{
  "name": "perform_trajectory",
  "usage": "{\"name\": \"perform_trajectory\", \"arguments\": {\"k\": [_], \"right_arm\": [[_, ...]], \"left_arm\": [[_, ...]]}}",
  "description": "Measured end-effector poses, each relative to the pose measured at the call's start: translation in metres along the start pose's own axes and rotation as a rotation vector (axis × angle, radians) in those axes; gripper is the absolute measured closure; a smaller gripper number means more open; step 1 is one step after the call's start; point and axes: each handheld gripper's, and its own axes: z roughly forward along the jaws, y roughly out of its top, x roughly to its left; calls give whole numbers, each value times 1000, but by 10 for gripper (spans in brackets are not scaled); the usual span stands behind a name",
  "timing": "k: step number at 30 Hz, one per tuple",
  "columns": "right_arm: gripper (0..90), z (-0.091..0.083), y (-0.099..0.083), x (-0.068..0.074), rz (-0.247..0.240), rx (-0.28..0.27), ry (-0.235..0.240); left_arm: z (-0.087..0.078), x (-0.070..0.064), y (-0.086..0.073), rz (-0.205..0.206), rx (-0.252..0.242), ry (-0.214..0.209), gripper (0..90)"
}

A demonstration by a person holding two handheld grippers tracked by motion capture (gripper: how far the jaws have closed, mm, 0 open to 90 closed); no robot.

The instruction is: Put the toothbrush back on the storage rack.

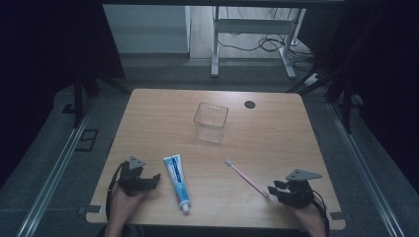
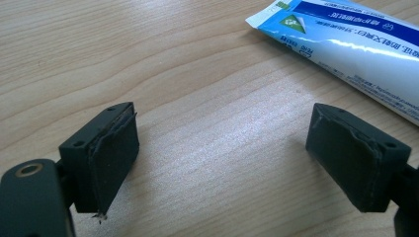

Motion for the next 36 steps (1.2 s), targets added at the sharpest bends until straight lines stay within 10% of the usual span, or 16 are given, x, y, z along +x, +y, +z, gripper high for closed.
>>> {"name": "perform_trajectory", "arguments": {"k": [36], "right_arm": [[411, 40, 54, 18, -110, 258, 43]], "left_arm": [[0, 0, 0, 1, 0, 1, 129]]}}
